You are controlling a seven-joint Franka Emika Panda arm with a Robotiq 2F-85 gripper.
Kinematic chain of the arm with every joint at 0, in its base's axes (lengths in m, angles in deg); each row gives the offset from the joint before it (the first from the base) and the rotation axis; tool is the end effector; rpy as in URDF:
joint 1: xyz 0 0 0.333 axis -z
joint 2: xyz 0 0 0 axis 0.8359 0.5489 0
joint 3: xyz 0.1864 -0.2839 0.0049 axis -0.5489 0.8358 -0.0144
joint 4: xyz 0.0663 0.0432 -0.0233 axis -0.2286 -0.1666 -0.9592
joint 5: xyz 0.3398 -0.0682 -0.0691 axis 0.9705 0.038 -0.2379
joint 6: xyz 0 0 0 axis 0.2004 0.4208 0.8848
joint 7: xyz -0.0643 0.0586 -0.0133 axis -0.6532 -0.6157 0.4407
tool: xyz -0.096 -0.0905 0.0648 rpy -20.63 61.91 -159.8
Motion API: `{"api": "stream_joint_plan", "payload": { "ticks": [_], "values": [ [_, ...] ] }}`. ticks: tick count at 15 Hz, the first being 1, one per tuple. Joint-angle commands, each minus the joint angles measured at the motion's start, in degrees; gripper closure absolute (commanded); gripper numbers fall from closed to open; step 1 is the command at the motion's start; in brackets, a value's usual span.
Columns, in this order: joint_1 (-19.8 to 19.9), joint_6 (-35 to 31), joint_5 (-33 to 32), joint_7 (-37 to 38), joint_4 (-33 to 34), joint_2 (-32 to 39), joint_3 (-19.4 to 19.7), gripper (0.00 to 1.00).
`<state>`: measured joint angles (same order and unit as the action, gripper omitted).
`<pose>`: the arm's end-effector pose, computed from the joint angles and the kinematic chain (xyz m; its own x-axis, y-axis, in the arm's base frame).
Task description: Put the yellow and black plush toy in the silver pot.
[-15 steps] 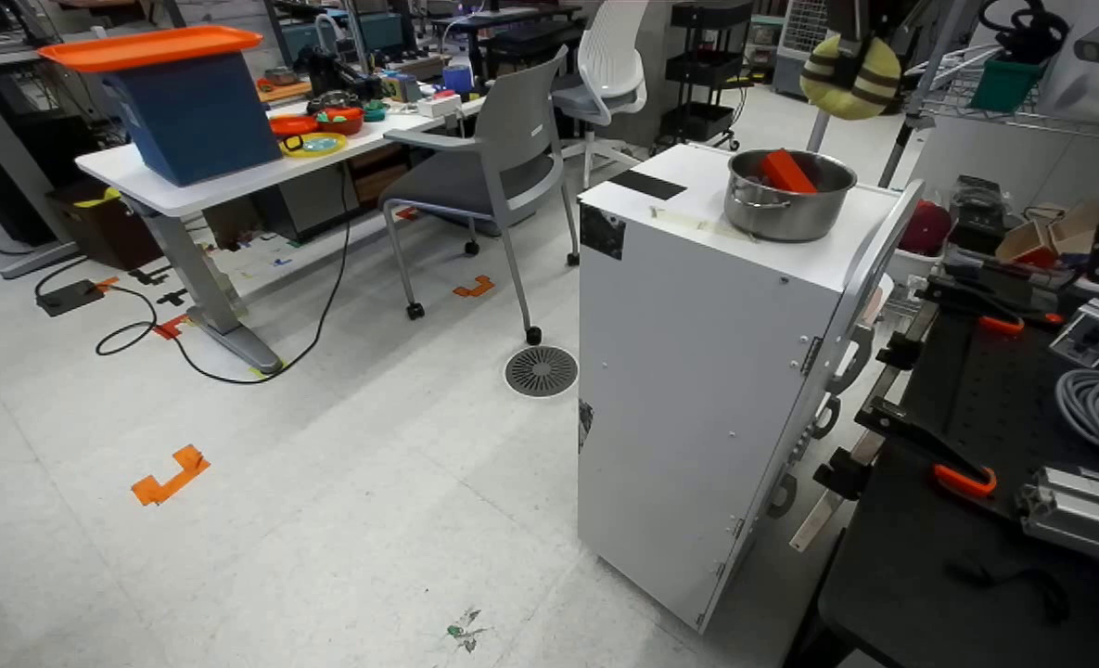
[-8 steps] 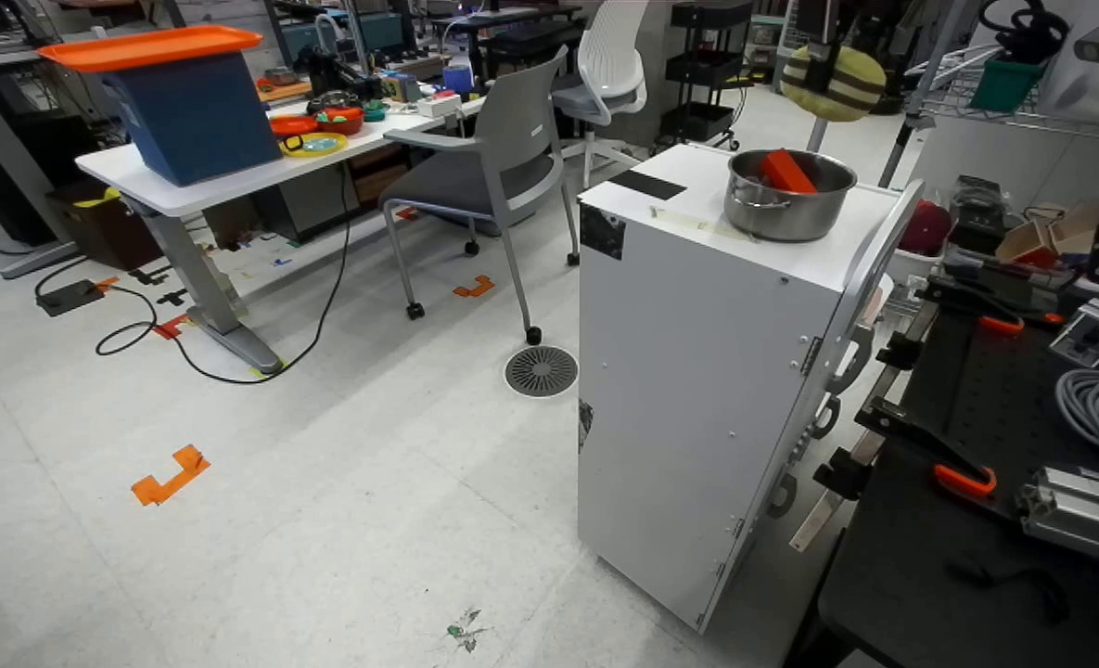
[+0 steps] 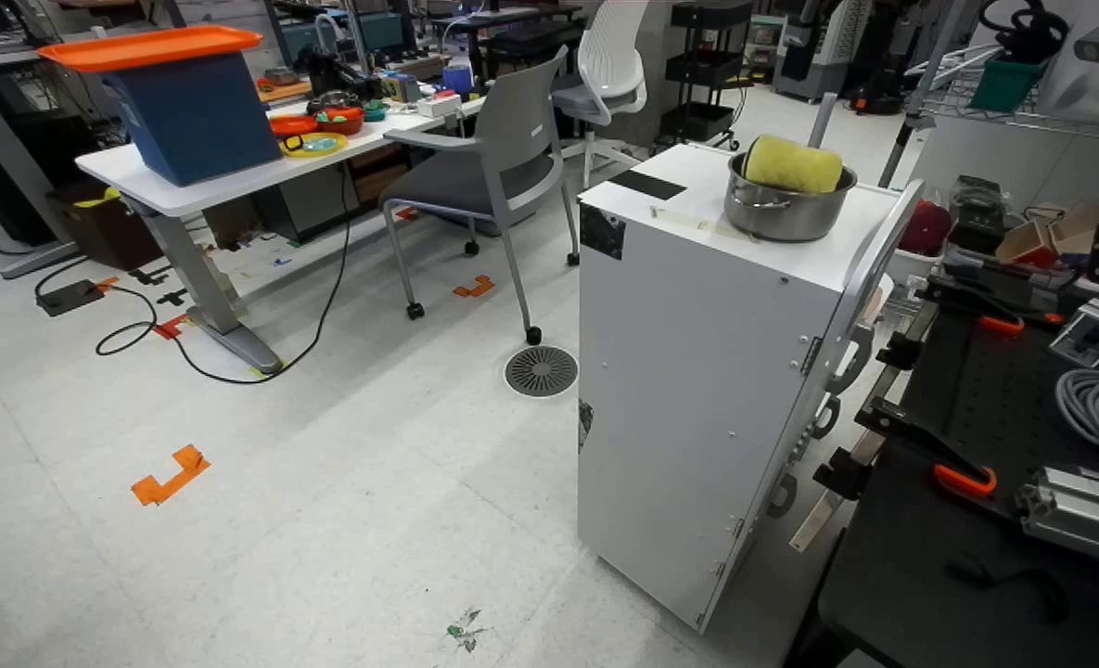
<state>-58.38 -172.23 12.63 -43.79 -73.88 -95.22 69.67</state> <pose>0.4636 0.0433 0.3921 0.9452 -0.3166 0.0794 -0.3184 -0.9479 0.0105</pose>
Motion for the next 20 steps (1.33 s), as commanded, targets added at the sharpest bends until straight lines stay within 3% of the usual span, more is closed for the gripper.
{"api": "stream_joint_plan", "payload": {
  "ticks": [1,5,8,14,17,18,20],
  "values": [
    [-0.6,-1.6,0.2,0.1,-2.1,-2.8,-0.8,0.00],
    [-1.0,0.1,1.1,1.4,-3.9,-5.9,-1.9,0.00],
    [-1.7,0.9,5.2,0.0,-6.2,-9.5,-2.2,0.00],
    [-0.8,5.3,4.2,6.4,-10.2,-16.1,-4.4,0.00],
    [-1.8,9.4,5.4,3.3,-11.4,-18.8,-4.5,0.00],
    [-0.6,7.1,4.3,4.6,-10.0,-15.8,-4.8,0.00],
    [-0.6,7.3,4.3,4.5,-10.4,-16.4,-5.0,0.00]
  ]
}}
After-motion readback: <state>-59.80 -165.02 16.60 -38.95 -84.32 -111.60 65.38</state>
